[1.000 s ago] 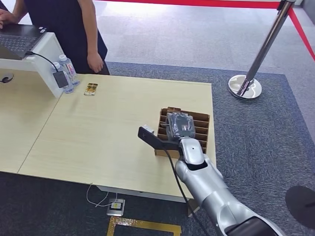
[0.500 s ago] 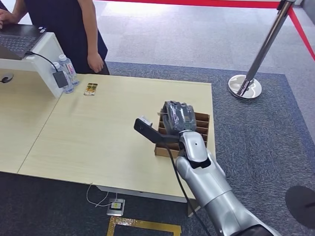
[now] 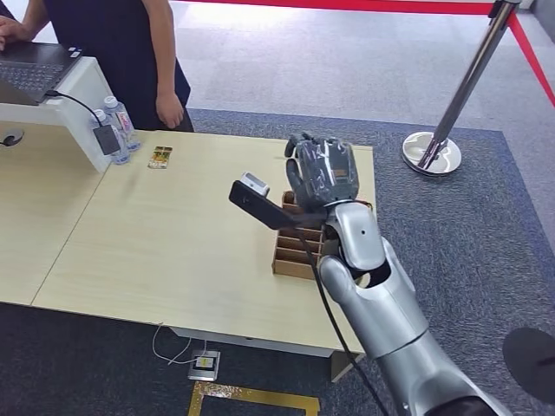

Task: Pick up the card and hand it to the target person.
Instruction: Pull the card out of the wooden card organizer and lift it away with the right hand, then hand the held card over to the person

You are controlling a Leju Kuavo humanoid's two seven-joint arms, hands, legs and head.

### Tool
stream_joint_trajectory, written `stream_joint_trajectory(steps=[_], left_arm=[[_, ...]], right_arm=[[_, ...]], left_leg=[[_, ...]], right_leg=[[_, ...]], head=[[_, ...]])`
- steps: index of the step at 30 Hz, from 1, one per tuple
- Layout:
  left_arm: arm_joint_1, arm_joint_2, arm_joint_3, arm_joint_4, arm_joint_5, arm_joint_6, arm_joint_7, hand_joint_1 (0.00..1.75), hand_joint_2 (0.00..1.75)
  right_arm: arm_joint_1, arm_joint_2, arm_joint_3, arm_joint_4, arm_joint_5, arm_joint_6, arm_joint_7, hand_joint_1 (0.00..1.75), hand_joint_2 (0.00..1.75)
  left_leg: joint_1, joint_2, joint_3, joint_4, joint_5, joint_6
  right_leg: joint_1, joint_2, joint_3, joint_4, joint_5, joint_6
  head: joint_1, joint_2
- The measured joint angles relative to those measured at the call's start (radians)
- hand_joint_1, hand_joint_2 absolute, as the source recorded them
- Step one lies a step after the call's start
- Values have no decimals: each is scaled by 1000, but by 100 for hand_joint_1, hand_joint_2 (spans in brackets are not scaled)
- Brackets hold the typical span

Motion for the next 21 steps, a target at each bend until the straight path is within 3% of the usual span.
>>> stream_joint_trajectory(steps=[10, 21], left_arm=[[-3, 0, 0, 0, -8, -3, -12, 0, 0], [-8, -3, 0, 0, -11, 4, -5, 0, 0]], right_arm=[[-86, 17, 11, -38, -7, -40, -37, 175, 175], [-202, 85, 9, 134, -21, -145, -84, 175, 175]], left_leg=[[0, 0, 0, 0, 0, 0], [1, 0, 0, 0, 0, 0]], right_leg=[[0, 0, 0, 0, 0, 0], [1, 0, 0, 0, 0, 0]], head=[[0, 0], [0, 0]])
